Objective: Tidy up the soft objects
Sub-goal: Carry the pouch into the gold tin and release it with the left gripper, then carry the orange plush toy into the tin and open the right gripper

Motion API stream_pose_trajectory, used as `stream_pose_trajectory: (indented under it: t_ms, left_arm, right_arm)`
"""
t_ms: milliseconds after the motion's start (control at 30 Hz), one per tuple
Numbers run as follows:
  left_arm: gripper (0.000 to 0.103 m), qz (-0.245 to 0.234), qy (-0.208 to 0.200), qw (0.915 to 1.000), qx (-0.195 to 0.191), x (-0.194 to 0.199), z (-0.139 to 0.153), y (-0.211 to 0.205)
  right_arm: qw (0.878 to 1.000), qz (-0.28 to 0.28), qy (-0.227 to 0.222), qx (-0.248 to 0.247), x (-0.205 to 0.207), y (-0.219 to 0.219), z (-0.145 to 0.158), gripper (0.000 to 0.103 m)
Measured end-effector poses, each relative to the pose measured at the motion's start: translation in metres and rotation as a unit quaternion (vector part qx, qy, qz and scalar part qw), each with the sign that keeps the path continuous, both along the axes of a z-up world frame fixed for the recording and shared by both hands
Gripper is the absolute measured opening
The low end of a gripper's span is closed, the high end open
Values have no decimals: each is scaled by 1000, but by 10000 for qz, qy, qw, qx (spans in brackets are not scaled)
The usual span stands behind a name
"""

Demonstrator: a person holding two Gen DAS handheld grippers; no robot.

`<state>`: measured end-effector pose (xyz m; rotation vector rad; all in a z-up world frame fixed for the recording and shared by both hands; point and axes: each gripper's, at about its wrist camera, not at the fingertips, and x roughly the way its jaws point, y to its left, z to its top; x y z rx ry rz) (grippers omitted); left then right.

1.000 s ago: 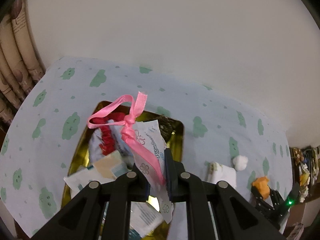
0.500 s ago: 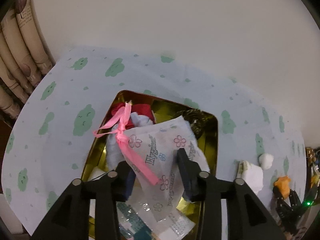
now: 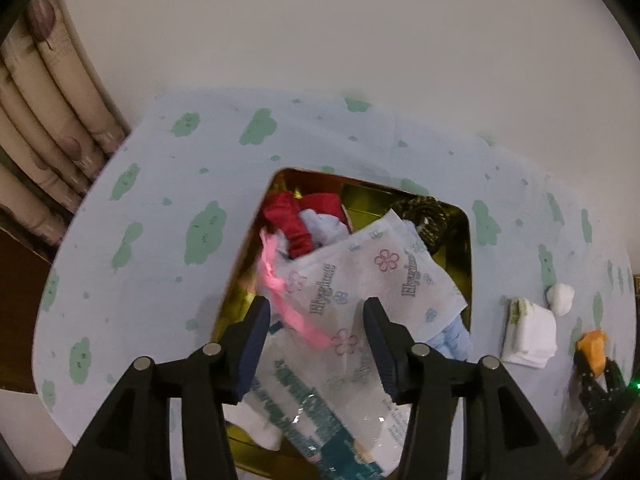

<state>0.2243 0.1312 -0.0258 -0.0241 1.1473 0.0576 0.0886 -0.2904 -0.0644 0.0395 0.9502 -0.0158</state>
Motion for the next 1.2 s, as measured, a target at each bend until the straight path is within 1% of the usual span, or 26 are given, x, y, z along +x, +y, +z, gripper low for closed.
stream_pose_trajectory:
  t_ms: [100, 167, 233, 300, 367, 433, 567, 633, 700, 800, 900, 1067, 1200]
  left_arm:
    - [49, 12, -159, 9998, 76, -7, 9, 2]
    - [50, -71, -327, 9993, 140, -14, 15, 1]
    - [50, -203, -502, 9978, 395, -25, 22, -5]
    - [50, -271, -727, 9954, 567, -38, 27, -9]
    - [50, -284, -871, 9940, 592, -48, 29, -9]
    - [50, -257, -1000, 9930, 571, -58, 30, -7]
    - [50, -130, -1168, 9916, 532, -73, 29, 2]
    - [50, -26, -1286, 9898, 606, -82, 28, 9]
    - [50, 111, -1333, 9882, 750, -87, 27, 16]
    - [50, 303, -1248, 9877, 895, -91, 21, 27]
    - [50, 383, -1216, 9883, 842, -94, 14, 36]
    - [50, 624, -1245, 9847, 1044, -101, 4, 50]
    - [50, 839, -1354, 9827, 941, -109, -2, 64]
  right_arm:
    - [10000, 0, 0, 2, 0, 0, 0, 58]
    - [10000, 5, 2, 6, 0, 0, 0, 59]
    - [10000, -1, 1, 3, -1, 0, 0, 59]
    - [10000, -4, 0, 6, 0, 1, 0, 59]
    - [10000, -5, -2, 14, 0, 0, 0, 59]
    - [10000, -36, -9, -37, 0, 0, 0, 57]
    - [10000, -60, -31, -7, 0, -1, 0, 53]
    - [10000, -52, -22, -43, 0, -1, 0, 53]
    - [9999, -46, -7, -157, 0, 1, 1, 52]
    - [9997, -129, 37, -207, -1, 1, 2, 52]
    - [9995, -197, 95, -238, -1, 3, 4, 52]
    - [9993, -125, 118, -342, -3, 19, 11, 52]
    - [9993, 64, 19, -375, -6, 37, 26, 52]
